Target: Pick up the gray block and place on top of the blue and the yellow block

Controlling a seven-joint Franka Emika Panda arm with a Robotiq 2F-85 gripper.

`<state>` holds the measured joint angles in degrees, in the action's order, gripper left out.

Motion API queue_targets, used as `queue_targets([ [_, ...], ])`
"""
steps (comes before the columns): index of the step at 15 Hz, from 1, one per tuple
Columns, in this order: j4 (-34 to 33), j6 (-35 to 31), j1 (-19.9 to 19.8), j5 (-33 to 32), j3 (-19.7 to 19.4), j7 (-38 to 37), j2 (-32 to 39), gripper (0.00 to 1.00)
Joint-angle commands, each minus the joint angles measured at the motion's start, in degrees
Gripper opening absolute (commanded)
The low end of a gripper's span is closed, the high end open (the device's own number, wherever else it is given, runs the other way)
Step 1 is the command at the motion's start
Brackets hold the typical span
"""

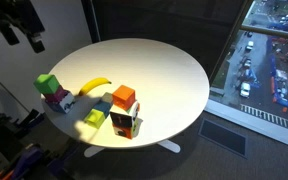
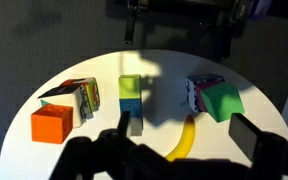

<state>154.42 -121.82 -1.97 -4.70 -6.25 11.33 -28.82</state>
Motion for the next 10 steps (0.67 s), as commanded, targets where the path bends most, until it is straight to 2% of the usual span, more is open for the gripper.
queue_targets([
  [1, -0.1, 0.1, -0.2, 0.2, 0.3, 0.1, 0.0, 1.0],
  [10, -1.0, -0.1, -0.4, 0.1, 0.6, -1.0, 0.7, 1.0],
])
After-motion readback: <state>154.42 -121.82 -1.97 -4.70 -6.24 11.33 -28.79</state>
